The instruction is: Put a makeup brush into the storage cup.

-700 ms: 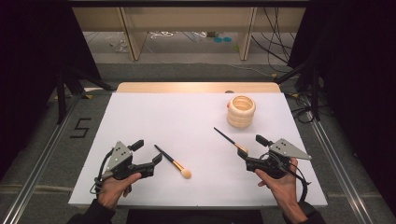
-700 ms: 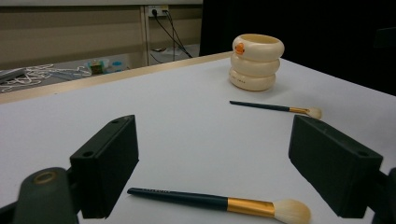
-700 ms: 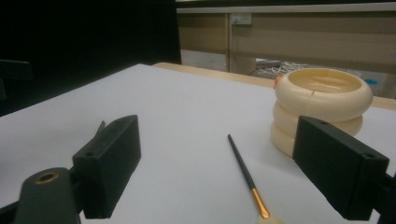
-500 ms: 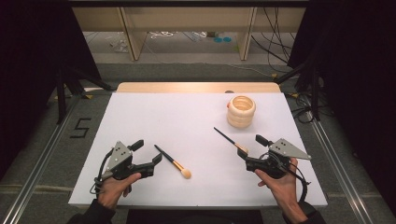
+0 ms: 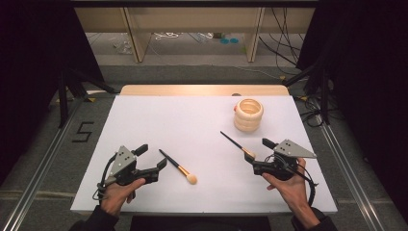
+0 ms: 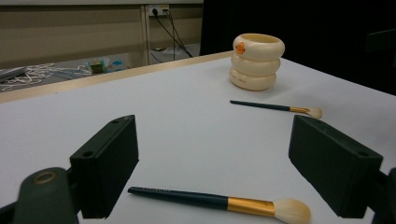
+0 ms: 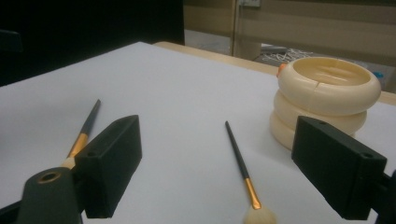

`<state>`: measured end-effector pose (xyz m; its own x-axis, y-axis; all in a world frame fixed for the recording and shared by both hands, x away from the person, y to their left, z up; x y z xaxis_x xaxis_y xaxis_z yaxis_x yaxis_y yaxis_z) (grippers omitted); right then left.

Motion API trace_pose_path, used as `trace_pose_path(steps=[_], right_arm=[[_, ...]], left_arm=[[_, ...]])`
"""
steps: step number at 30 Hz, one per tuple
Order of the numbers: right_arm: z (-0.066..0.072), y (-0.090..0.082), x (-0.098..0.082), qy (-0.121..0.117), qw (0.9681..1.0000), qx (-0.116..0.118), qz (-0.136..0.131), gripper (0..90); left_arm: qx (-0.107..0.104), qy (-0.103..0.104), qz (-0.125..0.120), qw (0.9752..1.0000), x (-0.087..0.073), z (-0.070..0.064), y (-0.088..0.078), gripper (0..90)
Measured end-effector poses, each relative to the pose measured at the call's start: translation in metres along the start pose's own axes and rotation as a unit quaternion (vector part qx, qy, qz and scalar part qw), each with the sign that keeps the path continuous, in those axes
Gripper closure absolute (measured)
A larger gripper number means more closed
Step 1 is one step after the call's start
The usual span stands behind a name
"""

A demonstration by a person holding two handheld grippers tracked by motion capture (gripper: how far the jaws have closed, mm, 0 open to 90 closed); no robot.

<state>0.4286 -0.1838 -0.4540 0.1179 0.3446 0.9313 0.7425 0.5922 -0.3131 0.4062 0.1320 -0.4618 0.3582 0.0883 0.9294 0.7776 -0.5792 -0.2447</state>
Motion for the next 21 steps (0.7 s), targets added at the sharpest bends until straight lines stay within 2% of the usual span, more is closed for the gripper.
trace_pose_path(steps=[1,3,4,6,8,10,11,12,13,14,16,17,18,19,20,21], right_arm=[[-0.002,0.002,-0.001,-0.007,0.9998,0.008,0.018,17.2],[-0.003,0.002,-0.001,-0.01,0.9997,0.006,0.024,17.3],[-0.005,0.005,-0.002,-0.024,0.9987,0.01,0.045,19.5],[-0.005,0.006,-0.003,-0.028,0.9984,0.012,0.048,21.9],[-0.008,0.012,-0.006,-0.052,0.9961,0.02,0.069,22.2],[-0.008,0.017,-0.01,-0.051,0.9939,0.033,0.092,22.6],[-0.01,0.021,-0.012,-0.055,0.9925,0.037,0.103,24.0],[-0.013,0.028,-0.015,-0.064,0.9892,0.046,0.124,26.3],[-0.013,0.028,-0.015,-0.064,0.9892,0.046,0.124,26.3],[-0.016,0.036,-0.019,-0.058,0.9847,0.057,0.154,25.4],[-0.021,0.043,-0.021,-0.063,0.9826,0.055,0.165,26.8],[-0.023,0.045,-0.023,-0.064,0.9804,0.059,0.177,27.1],[-0.023,0.045,-0.023,-0.064,0.9804,0.059,0.177,27.1],[-0.026,0.051,-0.025,-0.067,0.9765,0.065,0.194,27.9],[-0.026,0.051,-0.025,-0.067,0.9765,0.065,0.194,27.9],[-0.027,0.053,-0.027,-0.067,0.9733,0.07,0.208,27.9]], left_arm=[[0.0,0.0,0.0,1.0,0.0,0.0,0.0,15.7],[0.0,0.001,0.001,1.0,0.0,0.0,0.0,15.7],[-0.001,0.0,0.001,1.0,0.0,0.0,0.0,15.7],[-0.002,0.001,0.001,1.0,0.0,0.0,0.001,15.7],[-0.001,0.001,0.002,1.0,-0.001,0.0,0.001,15.7],[-0.001,0.002,0.003,1.0,-0.001,0.0,0.001,15.7],[-0.001,0.001,0.003,1.0,-0.001,0.0,0.001,15.7],[-0.001,0.002,0.004,1.0,-0.001,0.0,0.002,15.7],[-0.001,0.001,0.003,1.0,-0.001,0.0,0.002,15.7],[-0.001,0.001,0.004,1.0,-0.001,0.001,0.002,15.7],[0.0,-0.001,0.003,1.0,-0.001,0.001,0.002,15.7],[-0.001,-0.001,0.003,1.0,-0.001,0.001,0.002,15.7],[-0.001,-0.001,0.003,1.0,-0.001,0.001,0.002,15.7],[-0.001,-0.002,0.003,1.0,-0.001,0.001,0.002,15.7],[0.0,-0.002,0.003,1.0,-0.001,0.001,0.002,15.7],[0.0,-0.002,0.004,1.0,-0.001,0.001,0.002,15.7]])
Point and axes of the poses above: each handheld gripper's, and its own axes: y roughly forward along the jaws, x roughly out of its top, z roughly to its left, the point moved 10 cm from there along y, roughly forward along the jaws, and after that the axes turned 12 degrees about -y, right-handed, at the moved point
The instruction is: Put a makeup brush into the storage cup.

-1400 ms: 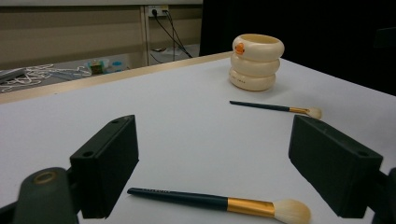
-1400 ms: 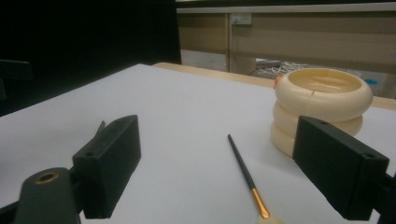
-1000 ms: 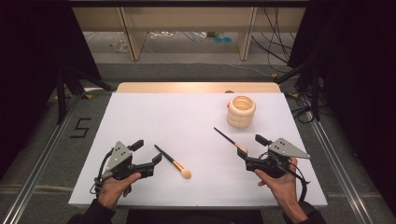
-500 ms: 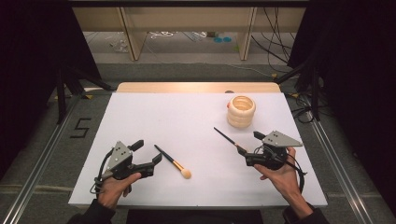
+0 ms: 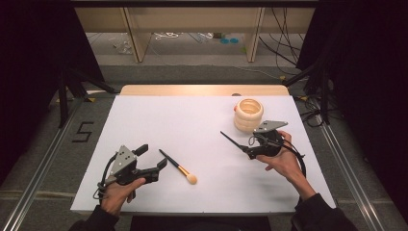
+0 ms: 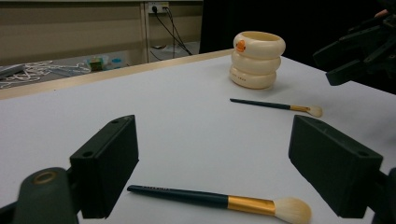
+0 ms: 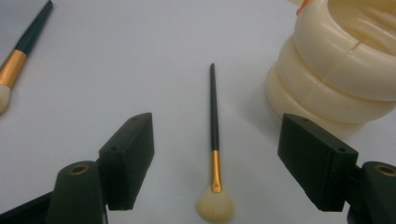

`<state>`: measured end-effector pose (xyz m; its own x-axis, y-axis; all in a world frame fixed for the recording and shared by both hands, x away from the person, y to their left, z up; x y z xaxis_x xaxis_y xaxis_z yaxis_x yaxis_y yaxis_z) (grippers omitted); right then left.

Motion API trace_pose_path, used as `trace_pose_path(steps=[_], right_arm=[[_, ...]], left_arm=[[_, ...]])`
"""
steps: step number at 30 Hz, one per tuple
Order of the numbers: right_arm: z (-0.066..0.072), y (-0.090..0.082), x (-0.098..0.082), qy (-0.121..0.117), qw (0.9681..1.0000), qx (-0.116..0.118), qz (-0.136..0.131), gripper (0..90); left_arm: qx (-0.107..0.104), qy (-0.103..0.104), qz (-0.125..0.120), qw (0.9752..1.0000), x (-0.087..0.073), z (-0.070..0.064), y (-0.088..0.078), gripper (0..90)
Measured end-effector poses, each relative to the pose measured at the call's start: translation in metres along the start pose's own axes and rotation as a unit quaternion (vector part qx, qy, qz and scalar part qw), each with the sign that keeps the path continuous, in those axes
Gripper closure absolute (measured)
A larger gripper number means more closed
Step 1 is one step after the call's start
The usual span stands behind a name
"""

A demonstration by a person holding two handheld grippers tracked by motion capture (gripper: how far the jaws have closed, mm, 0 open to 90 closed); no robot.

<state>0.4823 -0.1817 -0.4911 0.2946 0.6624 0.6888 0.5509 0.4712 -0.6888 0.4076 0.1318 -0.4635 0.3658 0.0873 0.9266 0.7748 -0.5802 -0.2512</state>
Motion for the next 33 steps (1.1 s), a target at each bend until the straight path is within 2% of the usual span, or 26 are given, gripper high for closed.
trace_pose_path(steps=[1,5,6,8,9,10,12,15,17,19,23,25,27,29,33], right_arm=[[-0.002,0.007,-0.001,-0.002,0.9998,0.007,0.016,27.9],[-0.004,0.018,-0.002,-0.006,0.9993,0.015,0.035,30.1],[-0.005,0.024,-0.003,-0.01,0.9984,0.025,0.049,30.2],[-0.004,0.026,-0.003,-0.004,0.9977,0.032,0.06,30.3],[-0.006,0.03,-0.002,-0.01,0.9979,0.026,0.059,31.0],[-0.007,0.032,-0.001,-0.015,0.9967,0.037,0.07,32.2],[-0.007,0.037,0.0,-0.015,0.9963,0.039,0.076,33.5],[-0.008,0.044,0.0,-0.028,0.9928,0.054,0.103,36.1],[-0.009,0.052,0.001,-0.029,0.9912,0.061,0.114,37.2],[-0.01,0.054,0.0,-0.03,0.9908,0.063,0.116,37.3],[-0.01,0.062,-0.004,-0.033,0.9848,0.078,0.152,40.4],[-0.011,0.064,-0.004,-0.035,0.9842,0.081,0.154,40.5],[-0.01,0.066,-0.005,-0.039,0.9815,0.087,0.166,42.6],[-0.01,0.067,-0.005,-0.041,0.9814,0.088,0.166,43.7],[-0.007,0.07,-0.008,-0.038,0.9773,0.102,0.182,47.2]], left_arm=[[-0.001,0.003,0.001,1.0,0.0,0.0,0.0,15.7],[-0.001,0.001,0.001,1.0,0.0,0.0,0.0,15.7],[-0.001,0.001,0.002,1.0,0.0,0.0,0.0,15.7],[0.001,0.0,0.002,1.0,0.0,0.001,0.0,15.7],[0.001,-0.001,0.003,1.0,0.0,0.001,0.0,15.7],[0.0,0.0,0.003,1.0,-0.001,0.001,0.0,15.7],[0.0,0.0,0.004,1.0,-0.001,0.001,0.0,15.7],[0.0,-0.001,0.003,1.0,0.0,0.001,0.0,15.7],[0.0,-0.001,0.004,1.0,-0.001,0.001,0.0,15.7],[0.001,-0.003,0.005,1.0,-0.001,0.001,0.001,15.7],[-0.001,-0.008,0.003,1.0,-0.001,0.001,0.001,15.7],[0.001,-0.009,0.005,0.9999,-0.001,0.001,0.001,15.7],[0.0,-0.011,0.004,0.9999,-0.001,0.0,0.001,15.7],[0.001,-0.009,0.005,0.9999,-0.001,0.001,0.001,15.7],[0.0,-0.01,0.006,0.9999,-0.002,0.0,0.001,15.7]])
Point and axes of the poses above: each handheld gripper's, and its own axes: y roughly forward along the jaws, x roughly out of its top, z roughly to its left, the point moved 10 cm from there along y, roughly forward along the jaws, and after that the axes turned 12 degrees about -y, right-handed, at the moved point
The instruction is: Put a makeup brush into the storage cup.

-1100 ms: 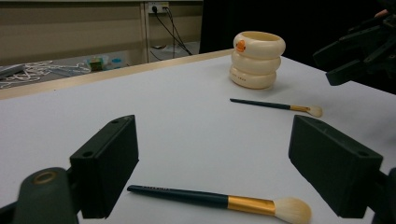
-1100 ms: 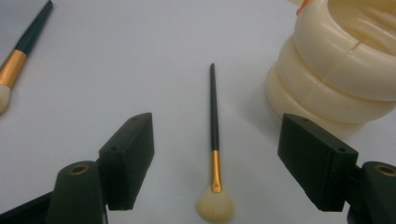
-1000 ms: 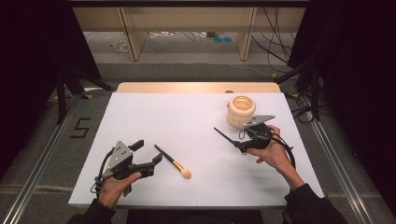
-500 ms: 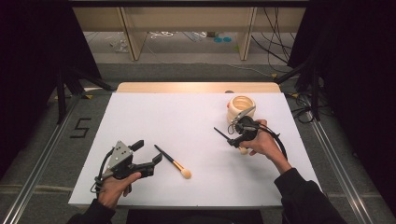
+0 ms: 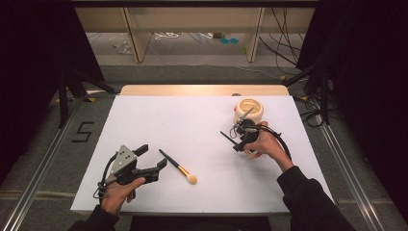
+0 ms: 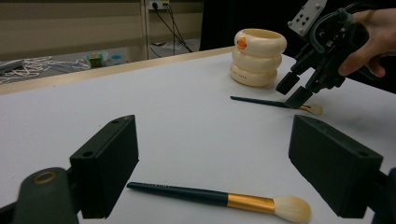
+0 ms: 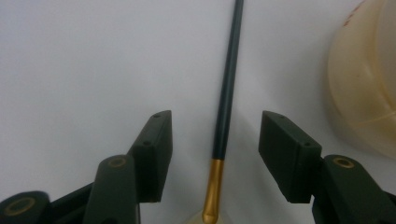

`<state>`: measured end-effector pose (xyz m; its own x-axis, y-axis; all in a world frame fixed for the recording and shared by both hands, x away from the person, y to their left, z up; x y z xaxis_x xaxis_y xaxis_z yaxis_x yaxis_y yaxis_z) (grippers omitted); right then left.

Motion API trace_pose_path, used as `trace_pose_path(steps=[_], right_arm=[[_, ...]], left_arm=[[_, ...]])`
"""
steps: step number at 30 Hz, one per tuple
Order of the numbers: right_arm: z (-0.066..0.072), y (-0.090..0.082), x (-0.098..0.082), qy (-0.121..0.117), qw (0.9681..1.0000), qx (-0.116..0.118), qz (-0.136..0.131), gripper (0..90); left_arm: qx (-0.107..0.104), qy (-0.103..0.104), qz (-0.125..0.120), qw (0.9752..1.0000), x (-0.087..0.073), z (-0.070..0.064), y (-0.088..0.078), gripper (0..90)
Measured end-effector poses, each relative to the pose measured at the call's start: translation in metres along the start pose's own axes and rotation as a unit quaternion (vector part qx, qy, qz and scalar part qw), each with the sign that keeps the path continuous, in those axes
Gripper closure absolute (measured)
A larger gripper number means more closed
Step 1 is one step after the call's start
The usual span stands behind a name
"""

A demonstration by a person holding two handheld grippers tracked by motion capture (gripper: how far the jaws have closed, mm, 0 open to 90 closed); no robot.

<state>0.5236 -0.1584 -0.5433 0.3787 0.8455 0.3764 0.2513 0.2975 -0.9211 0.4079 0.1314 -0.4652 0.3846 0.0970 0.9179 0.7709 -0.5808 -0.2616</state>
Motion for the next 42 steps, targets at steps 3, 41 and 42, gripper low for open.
trace_pose_path(steps=[3,41,42], right_arm=[[0.0,0.002,-0.001,0.001,1.0,0.005,0.006,49.2],[-0.004,0.006,0.007,-0.001,0.9973,0.034,0.065,68.6],[-0.005,0.006,0.006,0.0,0.997,0.033,0.071,69.4]], left_arm=[[-0.003,0.004,-0.002,1.0,0.001,0.0,0.0,15.7],[-0.005,0.005,-0.001,1.0,0.001,0.0,0.001,15.7],[-0.006,0.005,-0.001,1.0,0.001,0.0,0.001,15.7]])
Point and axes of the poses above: each handheld gripper's, and its own axes: y roughly forward along the jaws, x roughly out of its top, z roughly to its left, the point moved 10 cm from there along y, roughly forward along the jaws, and after that the axes turned 12 degrees about -y, right-handed, at the moved point
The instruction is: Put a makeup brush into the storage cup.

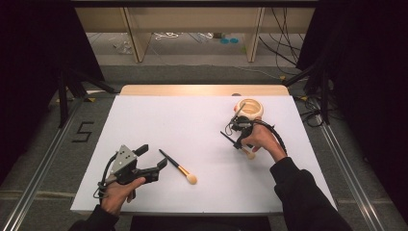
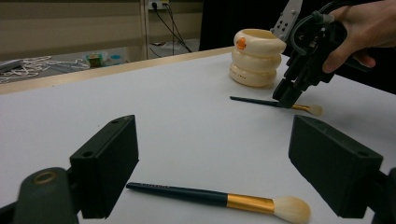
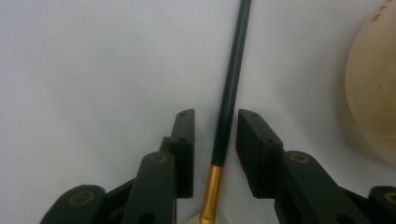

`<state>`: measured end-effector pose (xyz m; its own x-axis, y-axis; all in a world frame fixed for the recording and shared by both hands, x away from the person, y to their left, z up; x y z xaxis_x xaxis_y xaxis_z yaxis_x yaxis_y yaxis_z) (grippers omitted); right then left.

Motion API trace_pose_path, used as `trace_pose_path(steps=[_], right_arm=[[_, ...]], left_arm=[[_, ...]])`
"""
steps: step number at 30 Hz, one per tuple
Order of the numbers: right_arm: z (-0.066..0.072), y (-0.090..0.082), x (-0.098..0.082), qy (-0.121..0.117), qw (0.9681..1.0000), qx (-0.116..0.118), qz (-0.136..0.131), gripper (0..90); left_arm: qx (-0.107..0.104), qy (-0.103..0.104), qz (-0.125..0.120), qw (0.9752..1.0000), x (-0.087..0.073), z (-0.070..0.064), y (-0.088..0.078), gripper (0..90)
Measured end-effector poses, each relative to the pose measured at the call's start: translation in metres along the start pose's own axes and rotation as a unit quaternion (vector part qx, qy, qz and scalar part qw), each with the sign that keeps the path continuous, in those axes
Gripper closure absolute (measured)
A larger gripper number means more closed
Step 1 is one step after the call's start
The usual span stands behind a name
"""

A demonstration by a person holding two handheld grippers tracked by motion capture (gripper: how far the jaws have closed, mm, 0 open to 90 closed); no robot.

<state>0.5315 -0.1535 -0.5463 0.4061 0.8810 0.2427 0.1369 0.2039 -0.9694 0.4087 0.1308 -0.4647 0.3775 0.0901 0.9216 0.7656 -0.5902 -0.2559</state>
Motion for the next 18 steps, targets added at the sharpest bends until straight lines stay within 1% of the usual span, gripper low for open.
trace_pose_path(steps=[1,3,4,6,9,12,14,15,16,17,18], right_arm=[[-0.0013,0.0003,-0.0005,-0.003,1.0,-0.001,0.0,70.1],[-0.0016,0.0007,-0.0009,-0.002,1.0,0.004,0.0,71.3],[-0.0015,0.001,-0.0013,0.003,1.0,0.004,0.002,71.8],[-0.0023,0.0026,-0.0025,-0.001,1.0,0.007,0.005,73.1],[-0.0033,0.0043,-0.0043,0.002,0.9999,0.014,0.009,77.0],[-0.0046,0.0049,-0.0044,0.004,0.9998,0.016,0.006,78.7],[-0.0058,0.0043,-0.0056,0.0,0.9997,0.019,0.016,80.6],[-0.0061,0.0044,-0.0052,0.001,0.9995,0.021,0.023,81.2],[-0.0061,0.0044,-0.0049,0.001,0.9994,0.021,0.028,81.4],[-0.0052,0.0044,-0.004,0.006,0.999,0.022,0.037,81.4],[-0.0064,0.0049,-0.004,-0.004,0.999,0.021,0.039,81.6]], left_arm=[[0.005,-0.001,0.002,1.0,-0.0003,0.0005,-0.0008,15.7],[0.005,-0.001,0.002,1.0,-0.0002,0.0006,-0.0007,15.7],[0.005,-0.001,0.002,1.0,-0.0002,0.0006,-0.0007,15.7],[0.004,-0.001,0.002,1.0,-0.0002,0.0004,-0.0007,15.7],[0.004,0.0,0.002,1.0,-0.0002,0.0004,-0.0007,15.7],[0.0,0.0,0.001,1.0,-0.0002,-0.0001,-0.0001,15.7],[0.002,-0.003,0.002,1.0,-0.0006,-0.0003,-0.0003,15.7],[0.002,0.001,0.002,1.0,-0.0003,0.0001,-0.0004,15.7],[-0.001,0.0,0.001,1.0,-0.0001,-0.0002,0.0,15.7],[0.002,0.0,0.002,1.0,-0.0002,0.0001,-0.0004,15.7],[0.004,-0.003,0.002,1.0,-0.0004,0.0003,-0.0008,15.7]])
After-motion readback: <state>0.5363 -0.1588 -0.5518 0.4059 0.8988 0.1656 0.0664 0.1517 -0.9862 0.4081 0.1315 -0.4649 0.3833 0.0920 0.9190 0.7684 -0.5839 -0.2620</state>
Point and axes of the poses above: each handheld gripper's, and its own axes: y roughly forward along the jaws, x roughly out of its top, z roughly to its left, the point moved 10 cm from there along y, roughly forward along the jaws, and after that the axes turned 12 degrees about -y, right-handed, at the moved point
